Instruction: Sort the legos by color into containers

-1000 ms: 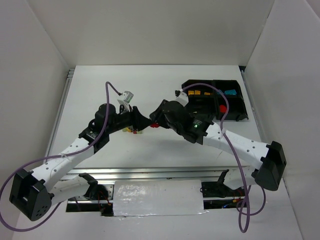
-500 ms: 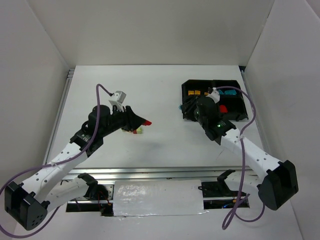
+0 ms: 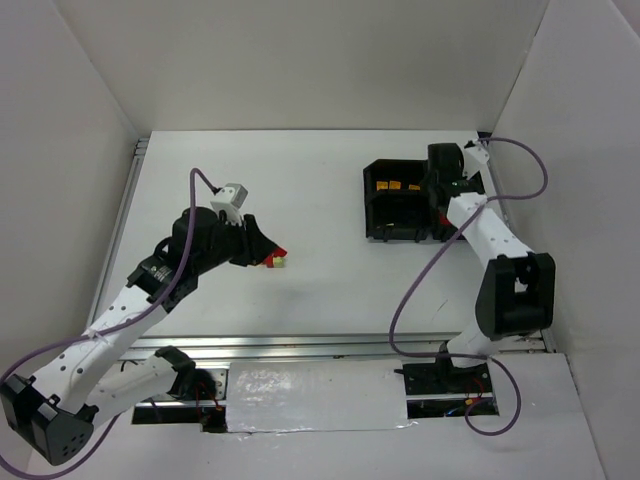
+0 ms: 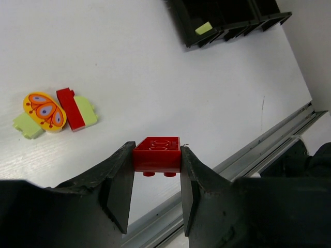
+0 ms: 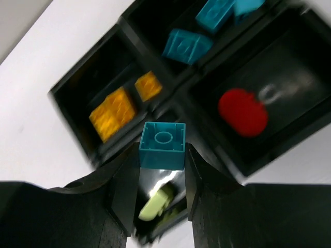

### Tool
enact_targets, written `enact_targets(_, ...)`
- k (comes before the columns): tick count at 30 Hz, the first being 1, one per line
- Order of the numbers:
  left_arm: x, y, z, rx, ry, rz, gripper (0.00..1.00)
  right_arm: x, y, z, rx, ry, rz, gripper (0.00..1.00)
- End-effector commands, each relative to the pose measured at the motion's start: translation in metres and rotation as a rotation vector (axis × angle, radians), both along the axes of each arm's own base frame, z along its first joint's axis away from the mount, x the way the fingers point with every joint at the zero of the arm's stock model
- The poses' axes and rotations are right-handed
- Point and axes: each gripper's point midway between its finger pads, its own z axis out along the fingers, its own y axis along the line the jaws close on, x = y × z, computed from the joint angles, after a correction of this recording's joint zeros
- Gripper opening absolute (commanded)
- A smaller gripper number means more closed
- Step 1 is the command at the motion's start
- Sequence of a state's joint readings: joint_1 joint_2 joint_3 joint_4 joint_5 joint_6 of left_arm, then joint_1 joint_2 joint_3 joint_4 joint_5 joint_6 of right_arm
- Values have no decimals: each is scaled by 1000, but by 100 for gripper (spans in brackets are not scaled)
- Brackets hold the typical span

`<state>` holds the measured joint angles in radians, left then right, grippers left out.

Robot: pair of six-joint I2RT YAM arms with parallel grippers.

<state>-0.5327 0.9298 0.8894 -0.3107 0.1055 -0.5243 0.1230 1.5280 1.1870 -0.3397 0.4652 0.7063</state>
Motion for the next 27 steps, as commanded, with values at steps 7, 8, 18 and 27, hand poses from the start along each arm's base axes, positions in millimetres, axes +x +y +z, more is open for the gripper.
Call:
enact_targets(7,-13,11,-10,44,2,-13,0,48,-82,14,-116,60,-150,0)
enact_targets(8,-13,10,-9,42,-1,-15,0,58,-87,26,-115,38,-157,0)
enact_targets(18,-18,-3,16,-27,-34,-84,0,89,-83,35,-83,79,-39,85)
enact_targets(27,11,-37,33,-109,-43,-138,0,-5,-3,99,137,-144,159,86)
